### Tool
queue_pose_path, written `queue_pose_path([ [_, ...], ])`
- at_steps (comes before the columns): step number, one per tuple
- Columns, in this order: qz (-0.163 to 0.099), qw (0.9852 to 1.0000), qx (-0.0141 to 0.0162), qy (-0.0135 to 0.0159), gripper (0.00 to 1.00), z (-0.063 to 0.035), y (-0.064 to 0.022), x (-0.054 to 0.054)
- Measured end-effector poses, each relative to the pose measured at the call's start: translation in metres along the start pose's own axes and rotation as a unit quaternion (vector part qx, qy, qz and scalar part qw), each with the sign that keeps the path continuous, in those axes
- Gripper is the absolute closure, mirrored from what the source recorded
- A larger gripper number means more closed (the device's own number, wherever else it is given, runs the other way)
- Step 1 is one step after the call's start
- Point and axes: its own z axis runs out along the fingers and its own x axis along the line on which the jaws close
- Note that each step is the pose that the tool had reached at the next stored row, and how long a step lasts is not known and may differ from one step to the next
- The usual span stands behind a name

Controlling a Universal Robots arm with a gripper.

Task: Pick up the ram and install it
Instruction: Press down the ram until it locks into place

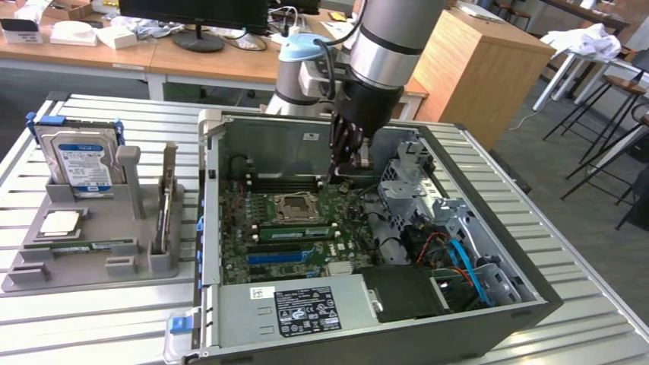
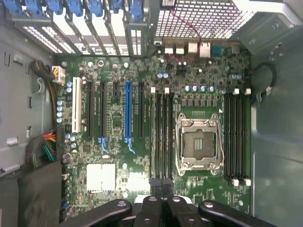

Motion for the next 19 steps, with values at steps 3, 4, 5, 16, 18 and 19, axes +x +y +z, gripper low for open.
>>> queue_pose_path([
  [3,0.0,1.0,0.0,0.0,0.9,-0.0002,-0.0059,0.0],
  [4,0.0,1.0,0.0,0.0,0.9,-0.0003,-0.0078,0.0],
  [5,0.0,1.0,0.0,0.0,0.9,-0.0004,-0.01,0.0],
  [16,0.0,1.0,0.0,0.0,0.9,-0.0004,-0.0186,0.0],
  [18,0.0,1.0,0.0,-0.0002,0.9,0.001,-0.0187,0.0],
  [19,0.0,1.0,0.0,-0.0002,0.9,0.0017,-0.0187,0.0],
])
